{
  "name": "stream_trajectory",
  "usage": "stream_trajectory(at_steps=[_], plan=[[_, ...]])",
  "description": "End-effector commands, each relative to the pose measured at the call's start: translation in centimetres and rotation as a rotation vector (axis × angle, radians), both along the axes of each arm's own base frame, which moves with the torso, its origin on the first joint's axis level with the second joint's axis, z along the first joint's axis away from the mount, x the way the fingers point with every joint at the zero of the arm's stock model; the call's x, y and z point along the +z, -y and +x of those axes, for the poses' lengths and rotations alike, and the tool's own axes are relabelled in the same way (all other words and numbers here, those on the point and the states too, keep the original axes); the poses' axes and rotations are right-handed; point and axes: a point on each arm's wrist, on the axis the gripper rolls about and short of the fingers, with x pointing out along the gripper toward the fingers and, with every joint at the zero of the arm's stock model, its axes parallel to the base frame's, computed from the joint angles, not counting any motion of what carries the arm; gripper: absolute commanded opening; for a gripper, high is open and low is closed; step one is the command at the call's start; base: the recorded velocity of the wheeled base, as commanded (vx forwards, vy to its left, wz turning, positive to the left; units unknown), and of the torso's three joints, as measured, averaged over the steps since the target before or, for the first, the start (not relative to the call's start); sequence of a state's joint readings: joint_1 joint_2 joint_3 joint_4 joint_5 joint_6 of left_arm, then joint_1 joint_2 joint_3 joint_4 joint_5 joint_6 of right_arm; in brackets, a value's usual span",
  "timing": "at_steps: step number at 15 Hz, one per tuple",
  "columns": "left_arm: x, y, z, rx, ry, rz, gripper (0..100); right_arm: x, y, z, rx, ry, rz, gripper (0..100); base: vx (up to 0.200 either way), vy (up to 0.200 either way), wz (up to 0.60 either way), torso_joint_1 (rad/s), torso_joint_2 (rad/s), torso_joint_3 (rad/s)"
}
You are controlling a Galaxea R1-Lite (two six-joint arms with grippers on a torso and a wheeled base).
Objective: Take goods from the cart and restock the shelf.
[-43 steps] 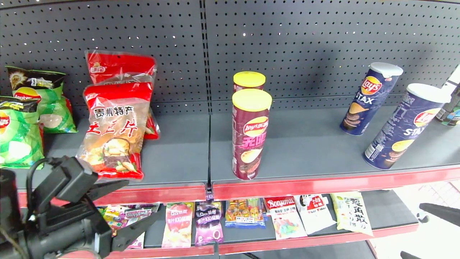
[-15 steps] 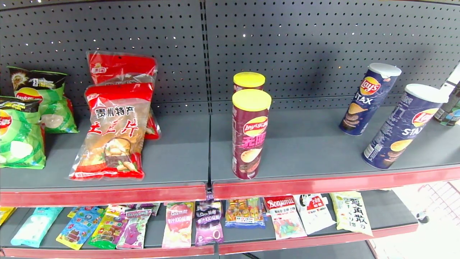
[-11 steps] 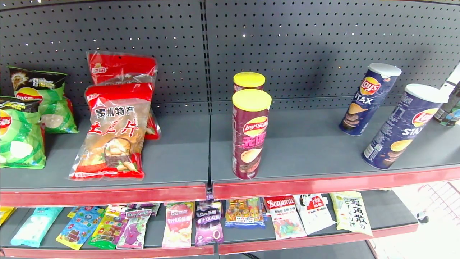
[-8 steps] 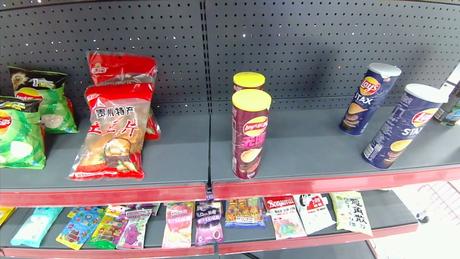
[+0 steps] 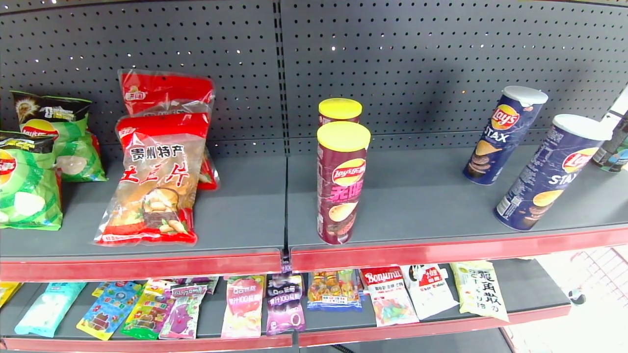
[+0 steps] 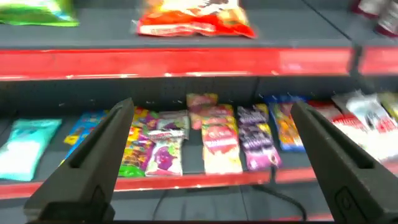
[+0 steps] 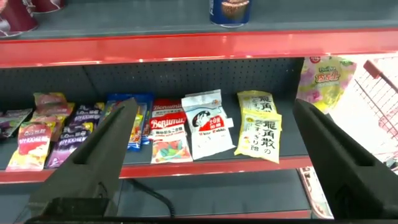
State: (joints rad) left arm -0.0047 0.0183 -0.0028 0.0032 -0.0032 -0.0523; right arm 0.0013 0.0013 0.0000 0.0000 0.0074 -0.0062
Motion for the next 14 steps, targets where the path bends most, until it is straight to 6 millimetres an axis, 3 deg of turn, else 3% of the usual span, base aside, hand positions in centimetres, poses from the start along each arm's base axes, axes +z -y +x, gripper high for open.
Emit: stream_trajectory(at_steps=[1, 2, 3, 5, 6, 7, 9, 14], plan=[[0.0, 0.0, -0.1, 0.003, 0.019, 0.002, 100, 0.0, 0.0, 0.0, 0.002, 0.001, -0.008, 100, 0.000, 0.000, 0.00, 0.000, 0.00, 0.000], [0.0, 0.0, -0.1, -0.011, 0.019, 0.018, 100, 0.0, 0.0, 0.0, 0.004, 0.003, -0.021, 100, 0.000, 0.000, 0.00, 0.000, 0.00, 0.000], [0.0, 0.1, -0.1, -0.018, 0.019, 0.023, 100, 1.8, 0.0, -0.2, 0.024, 0.048, -0.029, 100, 0.000, 0.000, 0.00, 0.000, 0.00, 0.000], [-0.1, 0.1, -0.1, -0.018, 0.018, 0.024, 100, 7.8, -0.1, 1.0, 0.079, 0.012, 0.025, 100, 0.000, 0.000, 0.00, 0.000, 0.00, 0.000], [-0.1, 0.1, -0.1, -0.018, 0.018, 0.026, 100, 11.8, -0.3, 2.6, 0.228, -0.020, 0.071, 100, 0.000, 0.000, 0.00, 0.000, 0.00, 0.000], [-0.1, 0.1, -0.1, -0.018, 0.018, 0.026, 100, 12.0, -0.5, 3.2, 0.277, -0.047, 0.054, 100, 0.000, 0.000, 0.00, 0.000, 0.00, 0.000], [-0.1, 0.1, -0.1, -0.018, 0.018, 0.026, 100, 14.1, -1.8, 8.6, 0.398, -0.201, 0.015, 100, 0.000, 0.000, 0.00, 0.000, 0.00, 0.000], [-0.1, 0.1, -0.1, -0.019, 0.018, 0.031, 100, 12.4, -4.9, 17.3, 0.474, -0.445, 0.003, 100, 0.000, 0.000, 0.00, 0.000, 0.00, 0.000]])
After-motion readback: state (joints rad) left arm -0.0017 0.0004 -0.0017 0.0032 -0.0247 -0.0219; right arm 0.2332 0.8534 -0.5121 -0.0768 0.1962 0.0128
